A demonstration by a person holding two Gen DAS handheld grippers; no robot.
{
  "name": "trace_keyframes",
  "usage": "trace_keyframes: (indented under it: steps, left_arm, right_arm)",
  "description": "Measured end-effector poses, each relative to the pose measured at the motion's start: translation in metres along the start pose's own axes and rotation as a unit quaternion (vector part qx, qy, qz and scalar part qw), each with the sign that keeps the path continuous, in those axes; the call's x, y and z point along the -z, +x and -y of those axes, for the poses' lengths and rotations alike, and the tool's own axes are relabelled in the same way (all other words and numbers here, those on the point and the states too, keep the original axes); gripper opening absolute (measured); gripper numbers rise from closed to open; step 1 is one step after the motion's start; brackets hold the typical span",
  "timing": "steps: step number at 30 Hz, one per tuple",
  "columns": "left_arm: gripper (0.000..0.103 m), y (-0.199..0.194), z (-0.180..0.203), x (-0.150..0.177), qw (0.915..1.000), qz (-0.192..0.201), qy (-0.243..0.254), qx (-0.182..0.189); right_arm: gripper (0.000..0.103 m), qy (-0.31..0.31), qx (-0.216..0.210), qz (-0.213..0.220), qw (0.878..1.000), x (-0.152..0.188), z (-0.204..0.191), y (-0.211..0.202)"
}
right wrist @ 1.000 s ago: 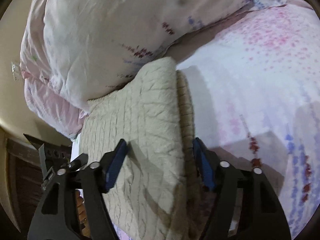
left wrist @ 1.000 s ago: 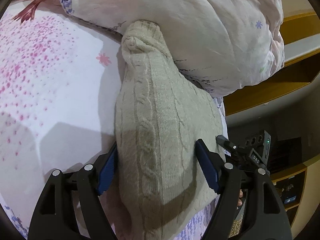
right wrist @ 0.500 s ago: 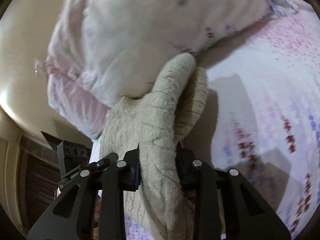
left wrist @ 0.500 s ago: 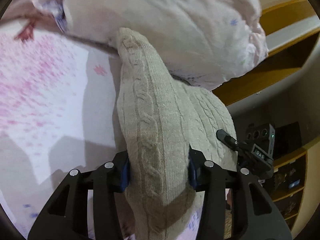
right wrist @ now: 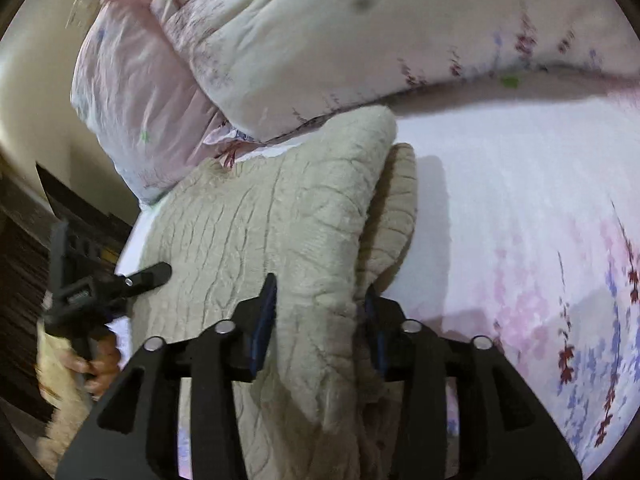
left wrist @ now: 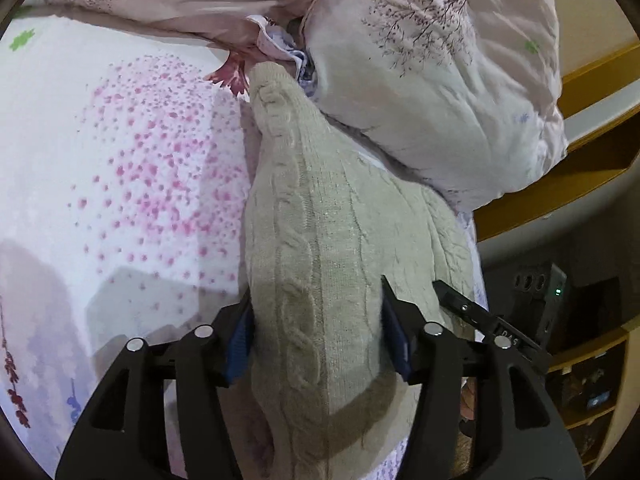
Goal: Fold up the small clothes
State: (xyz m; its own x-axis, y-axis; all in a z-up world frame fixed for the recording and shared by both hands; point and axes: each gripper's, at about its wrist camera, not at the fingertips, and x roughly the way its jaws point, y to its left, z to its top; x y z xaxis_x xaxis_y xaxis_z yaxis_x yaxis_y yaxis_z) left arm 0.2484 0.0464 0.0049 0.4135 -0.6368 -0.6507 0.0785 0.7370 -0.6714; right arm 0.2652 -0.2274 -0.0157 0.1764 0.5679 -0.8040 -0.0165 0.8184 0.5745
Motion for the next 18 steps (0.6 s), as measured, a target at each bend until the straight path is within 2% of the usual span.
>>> trace_keyframes:
  steps: [5,6,7,8,10,13,15,18]
  left_arm:
    - [0.064,-0.020,0.012,0.008,0.9982,0.025,0.044,-0.033]
    - [0.064,-0.021,0.014,0.011,0.9977,0.023,0.050,-0.040]
    - [0.064,-0.024,0.013,0.013,0.9972,0.022,0.055,-0.045]
    - [0.064,-0.023,0.014,0.014,0.9967,0.024,0.058,-0.051]
    - [0.067,-0.020,0.014,0.014,0.9957,0.029,0.061,-0.063]
    - [0.072,-0.013,0.011,0.015,0.9931,0.035,0.068,-0.089]
    - [0.072,-0.014,0.016,0.017,0.9924,0.038,0.068,-0.096]
    - [0.072,-0.033,0.018,0.027,0.9912,0.046,0.080,-0.096]
  right_arm:
    - [0.045,0.003,-0.002,0.048,0.999,-0.002,0.002,-0.031]
    - [0.039,-0.005,-0.002,0.044,0.999,-0.002,-0.001,-0.030]
    - [0.020,-0.018,0.010,0.037,0.999,-0.001,-0.005,-0.025]
    - [0.018,-0.025,0.030,0.035,0.999,0.000,-0.008,-0.020]
    - [0.018,-0.026,0.067,0.037,0.997,0.006,-0.006,-0.014]
    - [0.019,-0.009,0.093,0.039,0.995,-0.001,-0.009,-0.006]
    - [0.022,-0.024,0.110,0.038,0.993,0.001,-0.013,-0.011]
    - [0.030,-0.069,0.123,0.080,0.987,0.014,-0.031,-0.038]
